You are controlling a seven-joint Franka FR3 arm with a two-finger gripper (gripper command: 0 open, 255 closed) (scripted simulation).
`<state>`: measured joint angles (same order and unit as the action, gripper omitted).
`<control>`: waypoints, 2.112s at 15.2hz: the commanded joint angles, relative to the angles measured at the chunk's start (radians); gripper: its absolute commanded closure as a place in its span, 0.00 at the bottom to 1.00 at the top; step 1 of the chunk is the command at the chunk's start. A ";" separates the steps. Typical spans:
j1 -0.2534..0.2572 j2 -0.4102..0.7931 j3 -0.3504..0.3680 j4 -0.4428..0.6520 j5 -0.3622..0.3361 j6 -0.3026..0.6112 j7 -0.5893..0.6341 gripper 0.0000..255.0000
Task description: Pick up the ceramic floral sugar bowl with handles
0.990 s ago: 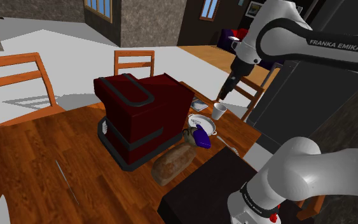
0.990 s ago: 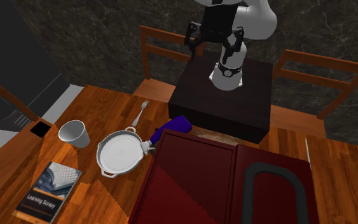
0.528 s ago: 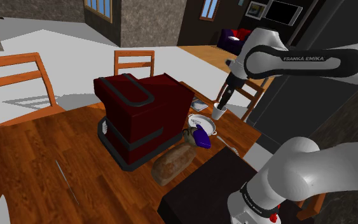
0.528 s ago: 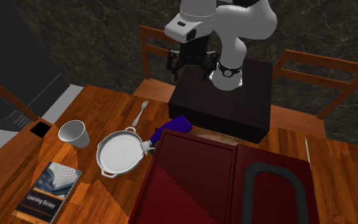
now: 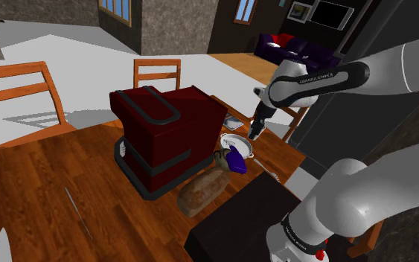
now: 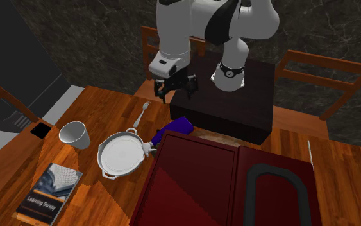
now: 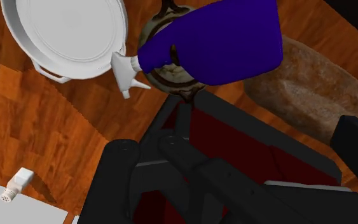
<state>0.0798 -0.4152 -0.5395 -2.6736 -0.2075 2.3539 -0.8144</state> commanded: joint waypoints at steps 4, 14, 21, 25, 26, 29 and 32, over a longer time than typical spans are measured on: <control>0.111 0.244 -0.151 0.056 0.159 0.156 -0.278 0.00; 0.071 0.712 -0.079 0.237 0.752 0.248 -0.905 0.00; 0.016 0.796 -0.006 0.258 0.861 0.292 -0.987 0.00; 0.015 0.795 -0.006 0.257 0.861 0.292 -0.989 1.00; 0.016 0.795 -0.006 0.257 0.861 0.292 -0.988 1.00; 0.018 0.791 -0.010 0.255 0.856 0.291 -0.985 1.00; 0.026 0.781 -0.019 0.253 0.842 0.284 -0.973 1.00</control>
<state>0.1002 0.3709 -0.5541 -2.4162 0.6431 2.6416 -1.7947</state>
